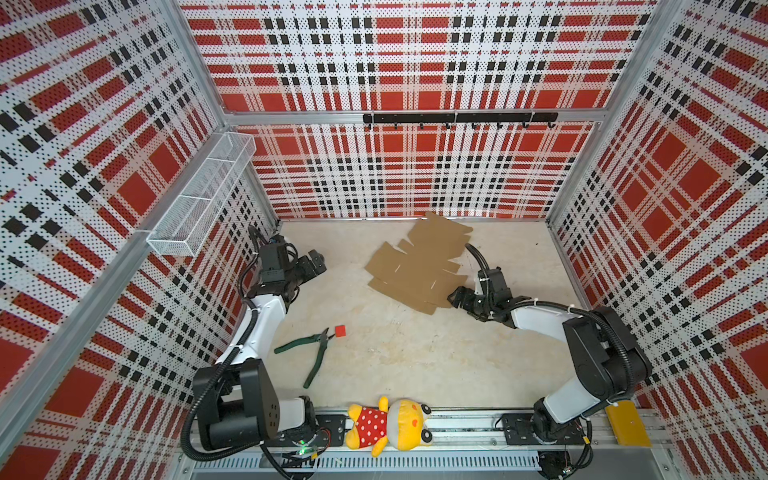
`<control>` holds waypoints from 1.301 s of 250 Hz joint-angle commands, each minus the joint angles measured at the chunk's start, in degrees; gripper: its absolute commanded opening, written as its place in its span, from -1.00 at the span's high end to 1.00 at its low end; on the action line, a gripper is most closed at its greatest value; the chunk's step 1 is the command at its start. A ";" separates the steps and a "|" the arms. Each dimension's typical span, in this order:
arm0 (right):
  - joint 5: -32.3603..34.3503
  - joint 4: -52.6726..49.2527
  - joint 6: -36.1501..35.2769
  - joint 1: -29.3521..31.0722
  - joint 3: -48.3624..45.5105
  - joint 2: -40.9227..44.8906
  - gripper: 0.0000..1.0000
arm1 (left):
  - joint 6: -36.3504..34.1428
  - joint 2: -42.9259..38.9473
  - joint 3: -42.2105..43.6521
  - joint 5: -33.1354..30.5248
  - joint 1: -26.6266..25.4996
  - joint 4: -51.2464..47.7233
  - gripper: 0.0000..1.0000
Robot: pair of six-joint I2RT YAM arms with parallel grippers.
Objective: Fold the paper box
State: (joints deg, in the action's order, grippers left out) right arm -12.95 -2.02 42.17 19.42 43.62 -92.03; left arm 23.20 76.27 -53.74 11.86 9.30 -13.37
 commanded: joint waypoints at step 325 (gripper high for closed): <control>-18.69 16.14 19.56 -15.03 39.70 -41.86 0.27 | 0.10 -3.84 0.86 -0.63 0.68 1.22 -0.99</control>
State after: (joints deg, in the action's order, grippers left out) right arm -31.88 12.75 59.59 3.95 81.32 -130.63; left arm 23.14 73.80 -53.58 11.57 9.37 -13.34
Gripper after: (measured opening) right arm 0.380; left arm 0.994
